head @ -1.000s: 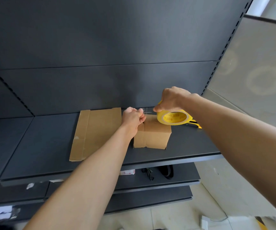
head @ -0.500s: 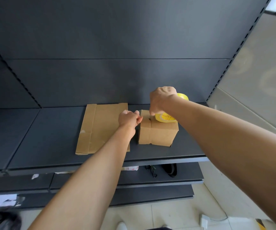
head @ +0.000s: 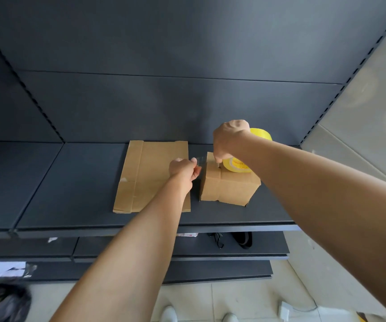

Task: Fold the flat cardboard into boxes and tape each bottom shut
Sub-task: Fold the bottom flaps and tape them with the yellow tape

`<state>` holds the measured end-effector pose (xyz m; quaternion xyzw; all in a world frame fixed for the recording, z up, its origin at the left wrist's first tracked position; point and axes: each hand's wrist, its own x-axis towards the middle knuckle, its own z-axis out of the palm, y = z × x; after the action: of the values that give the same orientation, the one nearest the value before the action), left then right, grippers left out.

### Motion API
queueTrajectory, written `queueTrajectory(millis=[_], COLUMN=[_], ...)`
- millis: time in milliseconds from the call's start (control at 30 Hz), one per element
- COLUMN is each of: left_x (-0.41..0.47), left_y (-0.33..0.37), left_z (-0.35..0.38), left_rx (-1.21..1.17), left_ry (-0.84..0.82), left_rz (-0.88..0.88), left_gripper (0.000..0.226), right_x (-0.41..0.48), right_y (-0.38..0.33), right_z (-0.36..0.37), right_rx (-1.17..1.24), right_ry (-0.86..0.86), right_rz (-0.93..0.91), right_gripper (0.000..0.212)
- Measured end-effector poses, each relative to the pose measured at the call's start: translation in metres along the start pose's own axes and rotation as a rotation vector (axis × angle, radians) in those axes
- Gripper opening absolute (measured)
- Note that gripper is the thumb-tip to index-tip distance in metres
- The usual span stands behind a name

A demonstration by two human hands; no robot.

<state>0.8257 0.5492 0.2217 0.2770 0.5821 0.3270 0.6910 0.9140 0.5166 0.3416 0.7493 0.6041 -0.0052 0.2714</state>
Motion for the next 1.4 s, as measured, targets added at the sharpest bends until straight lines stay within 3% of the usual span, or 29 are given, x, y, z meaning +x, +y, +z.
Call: queueTrajectory(millis=[200,367,533,700,767,833,867,933,1000,1100,1233,1400], left_x=[0.011,0.016,0.018,0.020,0.024,0.021,0.015,0.000,-0.013,-0.021,-0.021,-0.015], left_y=[-0.005,-0.013,-0.018,-0.019,-0.019,-0.015,-0.010,-0.001,0.004,0.006,0.000,-0.004], left_z=[0.006,0.011,0.015,0.012,0.011,0.010,0.010,0.013,0.014,0.014,0.015,0.014], left_rx=[0.081,0.161,0.184,0.201,0.347,0.443,0.456,0.396,0.440,0.692,1.002,1.065], left_ry=[0.010,-0.003,-0.024,-0.014,0.041,0.064,-0.011,-0.320,-0.582,-0.760,-0.709,-0.705], left_rz=[0.005,-0.006,-0.025,-0.081,0.012,0.238,0.353,0.439,0.378,0.304,0.433,0.509], left_gripper=[0.026,0.023,0.021,0.047,0.049,0.026,0.018,0.020,0.040,0.063,0.098,0.102], right_x=[0.005,0.009,0.010,0.010,0.008,0.008,0.009,0.010,0.011,0.011,0.014,0.007], right_y=[-0.002,-0.004,-0.003,-0.003,-0.003,-0.003,-0.003,-0.001,0.001,0.003,0.007,0.029], right_z=[-0.001,0.001,0.001,0.001,0.000,-0.001,-0.002,-0.003,-0.002,-0.002,-0.001,-0.015], right_rx=[-0.018,-0.002,0.013,0.005,-0.004,-0.012,-0.013,-0.013,-0.013,-0.017,0.021,0.246], right_ry=[0.002,0.025,0.039,0.019,0.013,0.008,0.002,-0.010,-0.024,-0.034,-0.055,-0.172], right_rz=[0.027,0.064,0.085,0.082,0.070,0.061,0.061,0.064,0.068,0.074,0.063,0.040], right_gripper=[0.035,0.015,0.015,0.015,0.013,0.025,0.032,0.038,0.036,0.034,0.037,0.034])
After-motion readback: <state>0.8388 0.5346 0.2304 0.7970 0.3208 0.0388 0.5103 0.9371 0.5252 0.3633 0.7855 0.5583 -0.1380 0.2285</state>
